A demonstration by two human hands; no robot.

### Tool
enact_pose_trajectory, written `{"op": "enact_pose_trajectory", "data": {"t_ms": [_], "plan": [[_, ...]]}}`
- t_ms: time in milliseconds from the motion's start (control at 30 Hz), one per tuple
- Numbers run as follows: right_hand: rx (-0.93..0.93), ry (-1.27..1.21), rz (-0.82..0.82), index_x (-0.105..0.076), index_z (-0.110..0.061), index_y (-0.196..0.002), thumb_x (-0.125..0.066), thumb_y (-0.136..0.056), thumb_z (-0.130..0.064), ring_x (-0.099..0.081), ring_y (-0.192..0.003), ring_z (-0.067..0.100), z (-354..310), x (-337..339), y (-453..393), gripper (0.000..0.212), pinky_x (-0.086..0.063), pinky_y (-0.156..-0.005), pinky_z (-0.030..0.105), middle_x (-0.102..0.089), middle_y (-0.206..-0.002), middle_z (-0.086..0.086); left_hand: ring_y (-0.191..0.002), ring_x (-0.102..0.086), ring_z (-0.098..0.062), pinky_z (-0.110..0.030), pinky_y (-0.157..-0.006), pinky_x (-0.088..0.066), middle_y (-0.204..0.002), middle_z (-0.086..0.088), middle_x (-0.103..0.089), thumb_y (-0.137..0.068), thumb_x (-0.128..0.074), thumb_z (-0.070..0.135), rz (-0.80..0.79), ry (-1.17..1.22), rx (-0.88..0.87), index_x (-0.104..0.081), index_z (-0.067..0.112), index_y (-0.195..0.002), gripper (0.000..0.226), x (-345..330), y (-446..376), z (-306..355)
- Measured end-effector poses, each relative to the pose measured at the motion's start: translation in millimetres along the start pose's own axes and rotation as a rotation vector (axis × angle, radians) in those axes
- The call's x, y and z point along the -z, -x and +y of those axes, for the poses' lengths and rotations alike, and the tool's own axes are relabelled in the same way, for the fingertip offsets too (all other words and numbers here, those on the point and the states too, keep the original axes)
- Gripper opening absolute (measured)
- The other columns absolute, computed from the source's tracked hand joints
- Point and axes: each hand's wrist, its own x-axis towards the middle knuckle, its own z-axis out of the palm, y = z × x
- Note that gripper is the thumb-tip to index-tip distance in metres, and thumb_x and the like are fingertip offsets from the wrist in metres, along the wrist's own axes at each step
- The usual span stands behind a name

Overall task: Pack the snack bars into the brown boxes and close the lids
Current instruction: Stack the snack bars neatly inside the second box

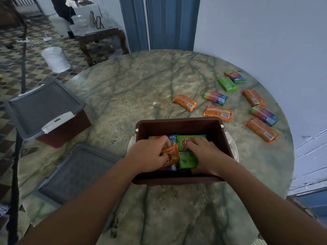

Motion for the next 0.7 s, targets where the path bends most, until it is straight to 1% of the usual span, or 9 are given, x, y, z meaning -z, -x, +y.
{"op": "enact_pose_trajectory", "data": {"t_ms": [67, 133, 200, 267, 367, 467, 500, 600, 700], "plan": [[-0.005, -0.001, -0.009, -0.038, -0.032, -0.145, -0.083, -0.071, -0.053, -0.033, -0.136, 0.025, 0.7, -0.5, -0.4, 0.088, -0.034, -0.109, 0.041, -0.035, -0.148, 0.000, -0.083, -0.065, -0.010, -0.034, -0.071, -0.053, -0.097, 0.014, -0.069, -0.089, -0.050, 0.048, -0.020, -0.002, 0.006, -0.049, 0.042, -0.119, 0.030, 1.6, -1.6, 0.4], [-0.004, 0.002, -0.009, -0.038, -0.032, -0.144, -0.083, -0.071, -0.052, -0.033, -0.135, 0.025, 1.4, -1.0, -0.6, 0.088, -0.035, -0.109, 0.041, -0.035, -0.147, 0.000, -0.094, -0.065, -0.008, -0.036, -0.079, -0.055, -0.108, 0.016, -0.069, -0.095, -0.050, 0.045, -0.023, -0.014, -0.008, -0.056, 0.043, -0.123, 0.029, 2.6, -4.1, 1.0], [-0.002, 0.002, -0.011, -0.038, -0.032, -0.143, -0.083, -0.071, -0.052, -0.033, -0.134, 0.025, 0.9, 0.0, -0.6, 0.086, -0.035, -0.108, 0.042, -0.036, -0.146, 0.000, -0.108, -0.057, -0.007, -0.035, -0.089, -0.052, -0.120, 0.018, -0.063, -0.100, -0.049, 0.042, 0.003, -0.039, -0.048, -0.062, 0.043, -0.126, 0.029, 2.8, -5.9, -0.1], [-0.002, 0.006, -0.015, -0.039, -0.032, -0.142, -0.083, -0.072, -0.051, -0.034, -0.133, 0.024, -0.3, 1.8, -0.1, 0.085, -0.035, -0.108, 0.042, -0.036, -0.145, 0.000, -0.116, -0.048, -0.007, -0.032, -0.092, -0.046, -0.127, 0.016, -0.054, -0.101, -0.049, 0.041, 0.040, -0.063, -0.068, -0.063, 0.042, -0.130, 0.032, 0.1, -6.4, -2.5], [0.000, -0.002, -0.022, -0.039, -0.032, -0.142, -0.082, -0.072, -0.050, -0.033, -0.134, 0.024, -0.5, 3.0, 1.0, 0.084, -0.034, -0.108, 0.042, -0.036, -0.145, -0.001, -0.113, -0.050, -0.009, -0.030, -0.089, -0.045, -0.125, 0.014, -0.056, -0.097, -0.052, 0.048, 0.064, -0.066, -0.072, -0.058, 0.040, -0.133, 0.038, -3.1, -5.5, -3.5], [0.003, 0.001, -0.018, -0.039, -0.032, -0.141, -0.082, -0.071, -0.051, -0.035, -0.132, 0.024, -0.5, 2.8, 0.9, 0.084, -0.036, -0.107, 0.042, -0.037, -0.144, 0.000, -0.110, -0.051, -0.010, -0.033, -0.089, -0.047, -0.124, 0.017, -0.058, -0.081, -0.061, 0.071, 0.025, -0.137, -0.105, -0.057, 0.041, -0.130, 0.058, -3.5, -5.2, -3.7], [0.005, 0.004, -0.013, -0.040, -0.031, -0.141, -0.082, -0.071, -0.051, -0.035, -0.131, 0.024, -0.7, 2.8, 1.1, 0.084, -0.036, -0.106, 0.042, -0.037, -0.143, 0.000, -0.110, -0.051, -0.010, -0.034, -0.090, -0.048, -0.124, 0.017, -0.057, -0.075, -0.063, 0.076, 0.006, -0.166, -0.109, -0.057, 0.041, -0.129, 0.064, -3.4, -5.8, -4.0], [0.013, -0.013, -0.012, -0.042, -0.031, -0.138, -0.080, -0.072, -0.053, -0.036, -0.131, 0.024, 0.1, 2.4, 1.8, 0.079, -0.037, -0.105, 0.041, -0.038, -0.142, -0.001, -0.111, -0.053, -0.010, -0.035, -0.088, -0.048, -0.120, 0.018, -0.058, -0.068, -0.070, 0.075, -0.024, -0.221, -0.107, -0.057, 0.040, -0.124, 0.067, -4.0, -7.4, -3.4], [0.042, -0.041, 0.017, -0.051, -0.034, -0.133, -0.073, -0.076, -0.056, -0.043, -0.128, 0.021, 1.0, 4.9, 5.0, 0.065, -0.039, -0.103, 0.040, -0.045, -0.138, -0.005, -0.111, -0.054, -0.010, -0.035, -0.088, -0.047, -0.121, 0.017, -0.059, -0.068, -0.071, 0.074, -0.012, -0.226, -0.107, -0.058, 0.039, -0.123, 0.066, -5.3, -7.6, -3.6]]}}
